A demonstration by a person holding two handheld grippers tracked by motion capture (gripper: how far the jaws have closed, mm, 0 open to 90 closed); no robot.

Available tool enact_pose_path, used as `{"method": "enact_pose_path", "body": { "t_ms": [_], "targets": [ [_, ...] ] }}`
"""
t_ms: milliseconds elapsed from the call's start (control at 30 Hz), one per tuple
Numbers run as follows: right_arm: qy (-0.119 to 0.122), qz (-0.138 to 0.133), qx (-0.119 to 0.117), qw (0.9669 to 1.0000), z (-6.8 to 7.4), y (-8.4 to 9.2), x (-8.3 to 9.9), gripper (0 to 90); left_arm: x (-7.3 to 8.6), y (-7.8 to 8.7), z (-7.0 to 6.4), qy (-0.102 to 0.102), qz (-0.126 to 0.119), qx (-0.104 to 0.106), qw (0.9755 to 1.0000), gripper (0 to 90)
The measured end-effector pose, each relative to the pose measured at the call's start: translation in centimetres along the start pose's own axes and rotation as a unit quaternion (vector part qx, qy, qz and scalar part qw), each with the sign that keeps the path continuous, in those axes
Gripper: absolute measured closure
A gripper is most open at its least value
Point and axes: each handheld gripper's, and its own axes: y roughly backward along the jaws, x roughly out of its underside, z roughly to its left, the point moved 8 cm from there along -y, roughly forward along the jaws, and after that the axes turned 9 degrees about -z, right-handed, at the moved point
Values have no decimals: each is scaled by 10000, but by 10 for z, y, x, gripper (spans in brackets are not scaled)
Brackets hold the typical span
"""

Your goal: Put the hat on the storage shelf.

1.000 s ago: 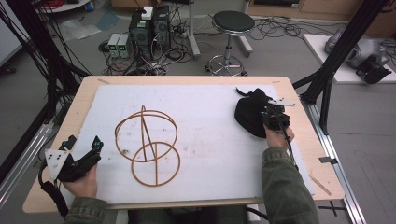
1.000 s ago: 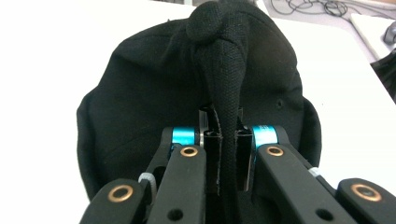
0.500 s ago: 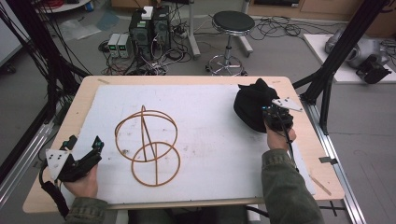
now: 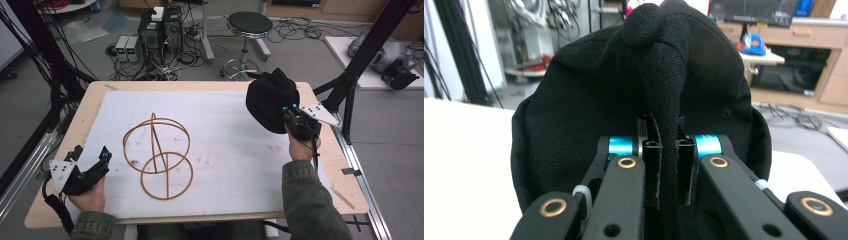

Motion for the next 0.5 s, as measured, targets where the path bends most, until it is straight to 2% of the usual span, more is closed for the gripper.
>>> {"method": "enact_pose_path", "body": {
  "t_ms": [33,67,233,300,333,367,400,433,467,500],
  "targets": [
    [-52,-148,-92,9998,3,3,-9,876,0,0,0,-3,5,0,10000,193],
    [-52,-148,-92,9998,3,3,-9,876,0,0,0,-2,4,-1,10000,193],
    [-83,-508,-546,9972,27,10,-34,876,1,0,0,5,21,4,10000,193],
    [-66,-581,-721,9957,37,13,-41,876,0,0,0,6,8,13,10000,193],
    [-66,-581,-721,9957,37,13,-41,876,0,0,0,6,8,13,10000,193],
    [-68,-619,-809,9948,43,14,-44,877,0,0,0,16,4,18,10000,193],
    [-64,-710,-1034,9921,58,16,-52,877,0,0,0,12,10,16,10000,193],
    [-64,-710,-1034,9921,58,16,-52,877,0,0,0,19,11,18,10000,193],
    [-67,-774,-1226,9894,70,18,-57,877,0,0,0,18,16,24,10000,193],
    [-67,-774,-1226,9894,70,18,-57,877,0,0,0,17,13,25,10000,193]
  ]
}}
